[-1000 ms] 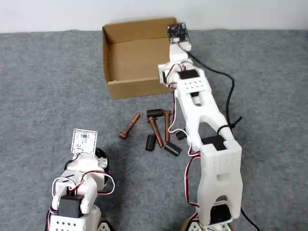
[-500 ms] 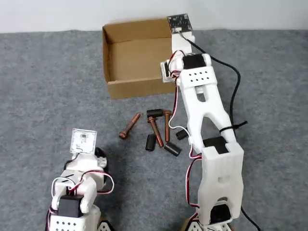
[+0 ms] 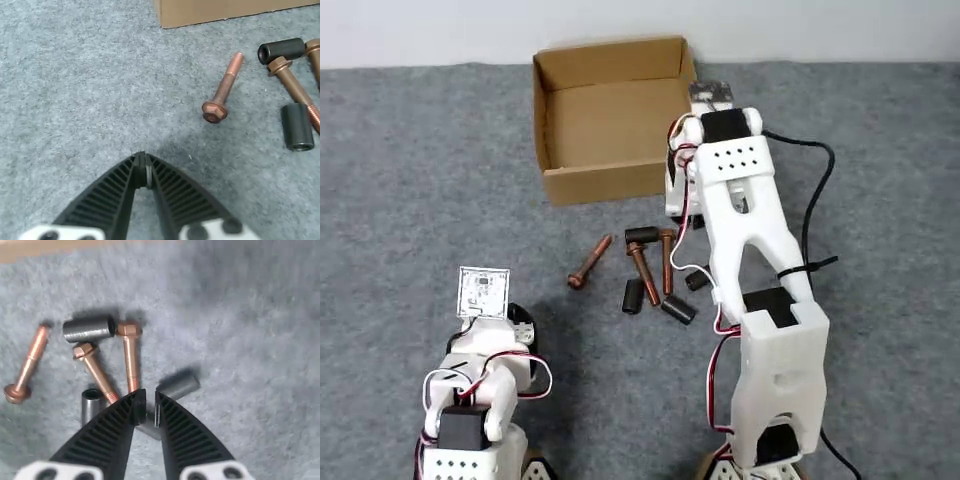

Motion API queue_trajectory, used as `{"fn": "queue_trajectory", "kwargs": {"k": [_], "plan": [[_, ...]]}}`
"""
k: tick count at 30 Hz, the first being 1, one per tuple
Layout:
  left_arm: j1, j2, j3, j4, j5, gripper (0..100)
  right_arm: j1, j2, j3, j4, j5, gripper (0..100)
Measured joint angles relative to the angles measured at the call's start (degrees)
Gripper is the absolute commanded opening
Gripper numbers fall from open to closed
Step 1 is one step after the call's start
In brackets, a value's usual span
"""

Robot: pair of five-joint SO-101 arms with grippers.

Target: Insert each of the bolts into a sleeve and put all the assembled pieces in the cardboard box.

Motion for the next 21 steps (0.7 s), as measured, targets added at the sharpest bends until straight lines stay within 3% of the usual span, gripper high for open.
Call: {"fn": "queue_trajectory", "kwargs": {"k": [7, 13, 21], "plan": [[0.0, 0.0, 0.0, 0.0, 0.0, 1, -0.6, -0.4, -0.1, 0.0, -4.7, 3.3], [0.0, 0.0, 0.0, 0.0, 0.0, 1, -0.8, -0.4, 4.7, 0.0, -9.5, 20.3], [0.0, 0.0, 0.0, 0.0, 0.0, 1, -1.0, -0.4, 10.4, 0.0, -10.4, 20.9]]}}
